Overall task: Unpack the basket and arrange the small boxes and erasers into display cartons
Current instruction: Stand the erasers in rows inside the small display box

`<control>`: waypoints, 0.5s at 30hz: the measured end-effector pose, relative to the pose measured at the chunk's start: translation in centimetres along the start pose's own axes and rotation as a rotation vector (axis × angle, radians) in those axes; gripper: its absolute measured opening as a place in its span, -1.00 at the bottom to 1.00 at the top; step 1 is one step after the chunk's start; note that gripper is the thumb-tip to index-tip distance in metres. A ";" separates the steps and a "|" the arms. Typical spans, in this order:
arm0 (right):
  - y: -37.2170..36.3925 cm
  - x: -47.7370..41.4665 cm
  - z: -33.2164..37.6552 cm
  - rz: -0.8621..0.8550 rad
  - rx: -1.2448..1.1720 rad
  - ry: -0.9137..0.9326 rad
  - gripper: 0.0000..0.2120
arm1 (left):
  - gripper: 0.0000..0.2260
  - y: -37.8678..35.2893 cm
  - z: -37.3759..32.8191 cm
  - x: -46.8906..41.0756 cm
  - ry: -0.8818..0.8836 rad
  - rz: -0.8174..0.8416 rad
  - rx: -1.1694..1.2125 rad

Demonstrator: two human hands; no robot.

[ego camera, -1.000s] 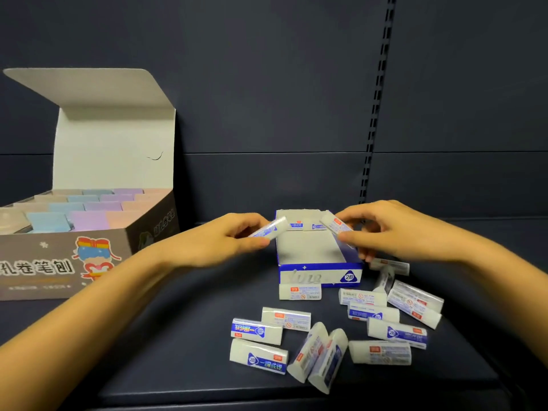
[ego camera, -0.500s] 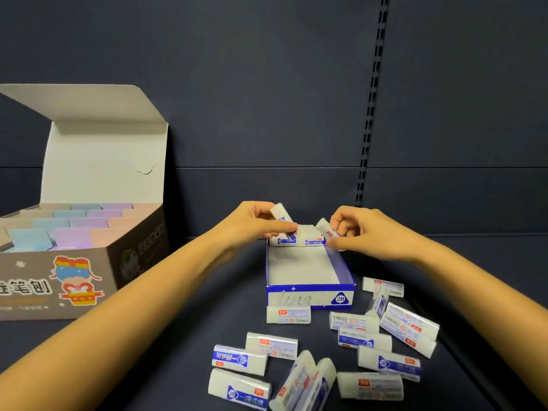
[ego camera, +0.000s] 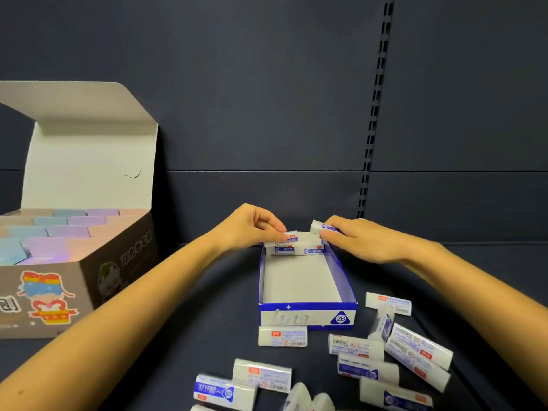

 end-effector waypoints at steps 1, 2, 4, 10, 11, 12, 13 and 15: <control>-0.1 -0.2 -0.2 0.002 0.000 -0.010 -0.71 | -0.95 0.1 0.1 -0.2 -0.014 0.001 -0.036; -0.1 -0.4 -0.2 0.002 0.010 -0.011 -0.71 | -0.95 0.2 0.1 -0.4 -0.031 0.005 -0.075; -0.2 -0.9 -0.4 0.011 0.062 0.006 -0.75 | -0.89 0.1 0.1 -0.7 -0.067 0.015 -0.167; -0.4 -2.5 -0.1 0.005 0.231 0.043 -0.79 | -0.85 -0.8 0.5 -1.8 -0.110 0.006 -0.312; -0.4 -2.7 0.0 -0.011 0.260 0.044 -0.76 | -0.85 -0.9 0.5 -1.9 -0.110 0.003 -0.315; -0.4 -2.8 0.1 -0.024 0.279 0.045 -0.74 | -0.85 -0.9 0.6 -2.1 -0.107 0.003 -0.314; -0.4 -3.0 0.2 -0.030 0.291 0.047 -0.74 | -0.84 -1.0 0.7 -2.2 -0.104 0.004 -0.312; -0.6 -3.2 0.0 -0.017 0.299 0.048 -0.73 | -0.83 -1.3 0.9 -2.5 -0.098 0.004 -0.318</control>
Point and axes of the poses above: each hand's wrist, its own x-axis away from the middle knuckle, its own y-axis out of the back of the hand, z = x × y, the point moved 3 cm from there along -x, towards the middle knuckle, and after that the axes turned 14 degrees about y, right-handed, at the moved point
